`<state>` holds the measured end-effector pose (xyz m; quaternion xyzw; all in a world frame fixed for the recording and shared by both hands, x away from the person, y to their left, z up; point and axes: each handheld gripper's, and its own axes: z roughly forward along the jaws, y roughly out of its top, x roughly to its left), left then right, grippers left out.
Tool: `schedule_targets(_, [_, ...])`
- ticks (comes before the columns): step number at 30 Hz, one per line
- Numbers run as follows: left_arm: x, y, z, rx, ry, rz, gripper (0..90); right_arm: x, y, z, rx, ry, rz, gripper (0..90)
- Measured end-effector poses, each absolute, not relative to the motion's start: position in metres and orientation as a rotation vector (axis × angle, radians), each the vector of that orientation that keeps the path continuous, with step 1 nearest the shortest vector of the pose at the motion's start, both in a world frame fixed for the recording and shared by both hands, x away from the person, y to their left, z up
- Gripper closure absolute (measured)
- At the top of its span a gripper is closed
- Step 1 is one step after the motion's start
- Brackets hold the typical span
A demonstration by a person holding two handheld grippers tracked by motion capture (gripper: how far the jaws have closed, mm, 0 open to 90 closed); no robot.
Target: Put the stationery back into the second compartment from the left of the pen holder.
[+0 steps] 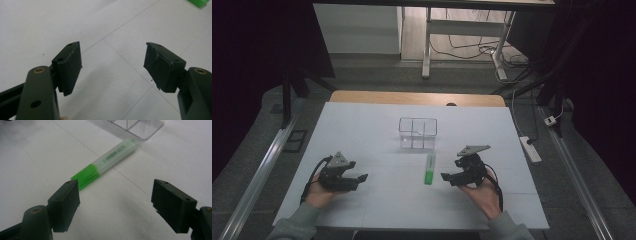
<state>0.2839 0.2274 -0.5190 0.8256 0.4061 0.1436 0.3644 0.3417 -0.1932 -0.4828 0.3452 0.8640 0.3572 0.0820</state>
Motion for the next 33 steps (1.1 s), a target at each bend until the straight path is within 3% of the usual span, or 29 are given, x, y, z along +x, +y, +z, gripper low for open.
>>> schedule_targets(18, [0.291, 0.224, -0.523, 2.148, 1.049, 0.391, 29.7, 0.337, -0.128, -0.493, 1.155, 2.568, 0.834, 23.2])
schedule_targets(33, [0.292, 0.226, -0.523, 2.153, 1.05, 0.395, 29.5, 0.352, -0.105, -0.511, 1.215, 2.538, 0.708, 24.6])
